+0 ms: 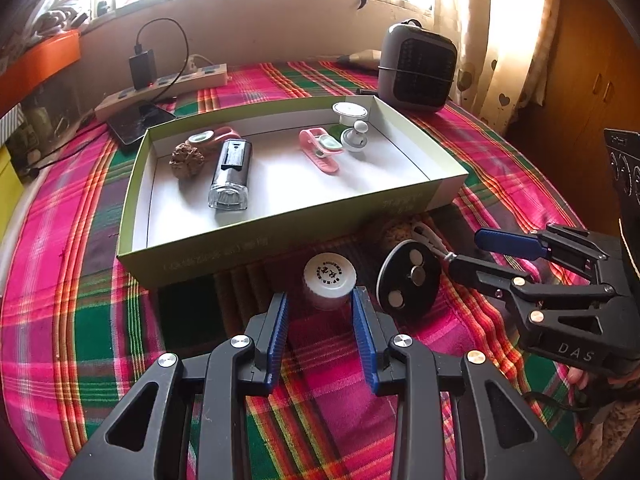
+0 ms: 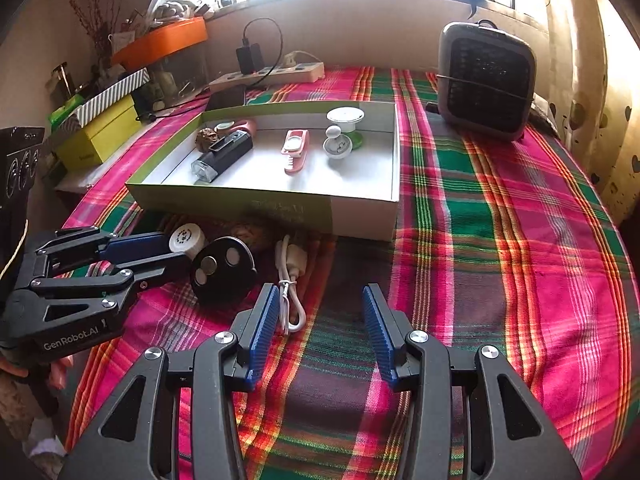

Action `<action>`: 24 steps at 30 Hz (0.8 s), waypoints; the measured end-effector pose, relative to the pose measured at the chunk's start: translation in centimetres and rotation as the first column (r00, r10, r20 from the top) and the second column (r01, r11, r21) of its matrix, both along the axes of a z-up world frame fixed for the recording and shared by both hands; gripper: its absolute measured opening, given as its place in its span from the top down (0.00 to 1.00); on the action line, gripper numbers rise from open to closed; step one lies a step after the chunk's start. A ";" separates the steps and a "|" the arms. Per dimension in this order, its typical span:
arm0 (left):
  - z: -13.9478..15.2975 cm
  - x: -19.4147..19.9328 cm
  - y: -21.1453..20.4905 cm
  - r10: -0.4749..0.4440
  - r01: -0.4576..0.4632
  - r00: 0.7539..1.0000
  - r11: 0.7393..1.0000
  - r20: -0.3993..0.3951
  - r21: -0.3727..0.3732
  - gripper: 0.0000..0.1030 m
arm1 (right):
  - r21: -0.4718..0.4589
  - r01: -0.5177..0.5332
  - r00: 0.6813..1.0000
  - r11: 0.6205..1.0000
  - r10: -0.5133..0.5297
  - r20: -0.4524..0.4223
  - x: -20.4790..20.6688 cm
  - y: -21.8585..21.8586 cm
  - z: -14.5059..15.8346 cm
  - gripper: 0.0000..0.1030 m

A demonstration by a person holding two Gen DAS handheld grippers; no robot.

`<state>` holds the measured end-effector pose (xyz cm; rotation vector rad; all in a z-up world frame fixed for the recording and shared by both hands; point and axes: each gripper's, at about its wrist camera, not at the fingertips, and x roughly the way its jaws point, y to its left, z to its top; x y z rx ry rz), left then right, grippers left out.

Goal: Organize objects

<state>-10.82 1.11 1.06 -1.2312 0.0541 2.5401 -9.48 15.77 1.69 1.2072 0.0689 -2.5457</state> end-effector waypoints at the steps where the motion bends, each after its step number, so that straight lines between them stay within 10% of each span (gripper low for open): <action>1: 0.0 -0.1 0.0 0.000 0.000 1.000 1.000 -0.001 -0.003 0.71 | 0.004 -0.002 1.000 1.000 0.002 0.000 -0.1 -0.1 0.0 0.57; 24: -0.1 -1.6 0.6 0.010 -0.011 1.000 1.000 -0.010 -0.022 0.70 | 0.097 -0.044 0.999 0.994 0.043 0.007 -2.4 -1.5 -0.2 0.56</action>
